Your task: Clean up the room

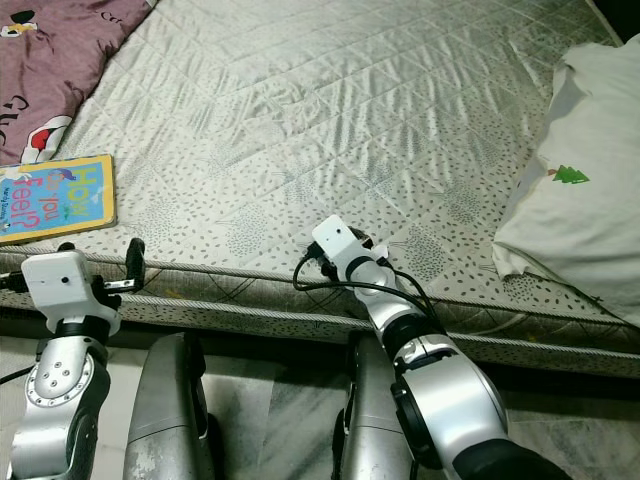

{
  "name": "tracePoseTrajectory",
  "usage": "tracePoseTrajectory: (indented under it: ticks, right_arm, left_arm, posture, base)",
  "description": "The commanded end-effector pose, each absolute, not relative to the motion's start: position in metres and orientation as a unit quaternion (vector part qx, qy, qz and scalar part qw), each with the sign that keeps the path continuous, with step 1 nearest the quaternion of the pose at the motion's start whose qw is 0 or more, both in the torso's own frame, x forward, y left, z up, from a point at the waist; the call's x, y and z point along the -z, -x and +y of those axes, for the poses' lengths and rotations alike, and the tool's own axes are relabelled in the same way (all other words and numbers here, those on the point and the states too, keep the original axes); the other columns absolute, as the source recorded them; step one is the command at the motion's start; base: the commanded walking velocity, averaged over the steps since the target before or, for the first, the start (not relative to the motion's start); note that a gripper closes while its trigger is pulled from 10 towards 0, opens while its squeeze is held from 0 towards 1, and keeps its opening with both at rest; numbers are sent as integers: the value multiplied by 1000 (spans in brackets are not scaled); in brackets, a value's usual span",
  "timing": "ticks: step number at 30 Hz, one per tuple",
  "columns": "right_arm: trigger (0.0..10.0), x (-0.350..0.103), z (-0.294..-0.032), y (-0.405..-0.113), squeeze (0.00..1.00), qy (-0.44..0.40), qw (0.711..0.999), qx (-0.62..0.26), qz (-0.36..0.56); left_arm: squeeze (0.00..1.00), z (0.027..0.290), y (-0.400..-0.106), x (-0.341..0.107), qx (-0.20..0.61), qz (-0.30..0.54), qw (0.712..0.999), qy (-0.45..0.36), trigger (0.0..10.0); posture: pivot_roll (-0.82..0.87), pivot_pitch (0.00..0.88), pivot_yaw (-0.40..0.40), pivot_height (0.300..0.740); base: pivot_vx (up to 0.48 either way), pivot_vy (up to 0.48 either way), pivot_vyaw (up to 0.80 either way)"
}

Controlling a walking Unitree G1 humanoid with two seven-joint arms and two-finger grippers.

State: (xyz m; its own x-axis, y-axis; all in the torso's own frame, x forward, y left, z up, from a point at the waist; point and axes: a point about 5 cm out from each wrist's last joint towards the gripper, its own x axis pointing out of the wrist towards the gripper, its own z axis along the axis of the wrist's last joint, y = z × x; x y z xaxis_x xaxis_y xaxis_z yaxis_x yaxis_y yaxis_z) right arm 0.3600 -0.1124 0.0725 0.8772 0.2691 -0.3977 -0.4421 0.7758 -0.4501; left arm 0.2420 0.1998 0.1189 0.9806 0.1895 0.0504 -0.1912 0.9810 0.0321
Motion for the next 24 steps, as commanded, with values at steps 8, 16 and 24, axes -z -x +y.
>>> tracePoseTrajectory:
  ticks: [8,16,24]
  right_arm:
    - [0,-68,-121,-359,0,263,933,-168,181]
    - [0,-68,-122,-359,0,252,936,-164,181]
    - [0,-68,-121,-359,0,248,937,-166,181]
  left_arm:
    - [0,201,-244,-117,-100,-23,994,-26,10000]
    - [0,201,-245,-117,-100,-26,994,-25,10000]
    - [0,200,-246,-118,-100,-28,994,-24,10000]
  posture:
    - [149,127,-43,517]
    - [147,124,-40,517]
    - [147,120,-43,517]
  base:
    - [0,0,0]
    - [0,0,0]
    - [0,0,0]
